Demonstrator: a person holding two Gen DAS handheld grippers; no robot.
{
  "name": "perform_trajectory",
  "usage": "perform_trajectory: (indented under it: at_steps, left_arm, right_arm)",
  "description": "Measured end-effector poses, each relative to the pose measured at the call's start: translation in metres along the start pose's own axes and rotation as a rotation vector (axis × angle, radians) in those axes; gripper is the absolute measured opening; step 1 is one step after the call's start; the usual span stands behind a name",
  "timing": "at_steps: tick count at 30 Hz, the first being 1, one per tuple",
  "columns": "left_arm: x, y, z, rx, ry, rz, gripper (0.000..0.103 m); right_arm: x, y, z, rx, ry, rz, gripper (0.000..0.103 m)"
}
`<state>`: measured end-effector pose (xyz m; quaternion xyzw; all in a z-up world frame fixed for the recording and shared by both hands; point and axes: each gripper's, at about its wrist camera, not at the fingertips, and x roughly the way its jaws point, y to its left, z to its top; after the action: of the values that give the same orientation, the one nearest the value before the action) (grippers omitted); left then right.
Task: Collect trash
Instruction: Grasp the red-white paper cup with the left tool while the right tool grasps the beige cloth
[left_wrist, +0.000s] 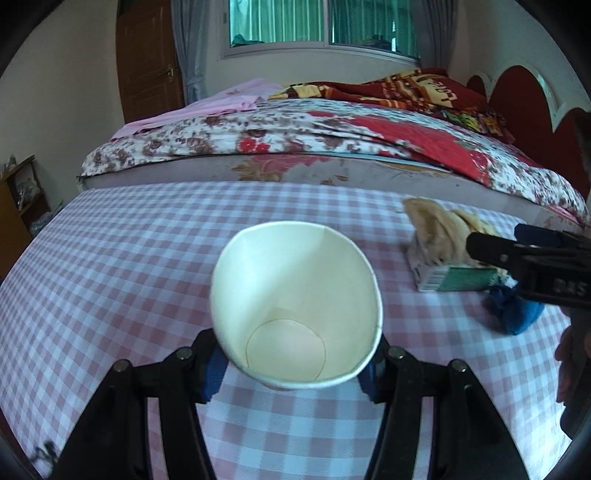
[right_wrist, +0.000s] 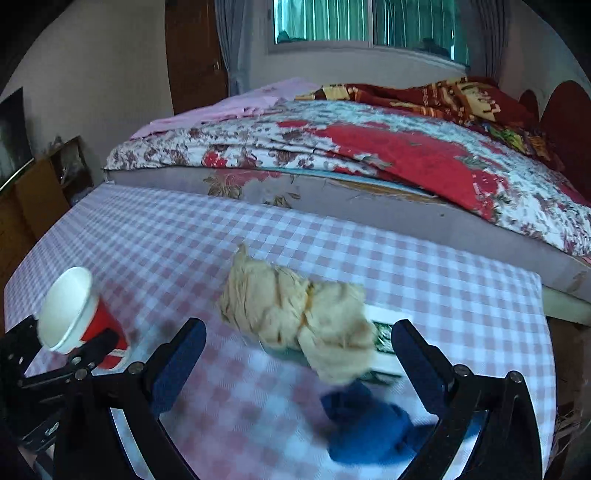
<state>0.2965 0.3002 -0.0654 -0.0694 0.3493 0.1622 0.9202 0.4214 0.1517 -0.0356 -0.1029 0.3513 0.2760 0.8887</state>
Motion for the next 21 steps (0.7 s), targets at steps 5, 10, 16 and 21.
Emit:
perform_trajectory:
  at_steps: [5,10,16,21]
  left_arm:
    - [0.006,0.002,0.003,-0.007,0.009,-0.006,0.058]
    - [0.005,0.000,0.003,0.002,-0.002,-0.021,0.058]
    - [-0.012,-0.008,-0.002,0.026,-0.036,-0.037,0.058]
    - [-0.029,-0.025,-0.013,0.040,-0.052,-0.059,0.058]
  right_arm:
    - [0.036,-0.004,0.002,0.035,0.095,0.004,0.076]
    - [0.029,0.008,0.001,-0.011,0.077,0.055,0.042]
    - [-0.008,0.008,-0.007,-0.032,-0.012,0.058,0.039]
    - [-0.047,-0.022,-0.022,0.041,-0.076,0.027,0.039]
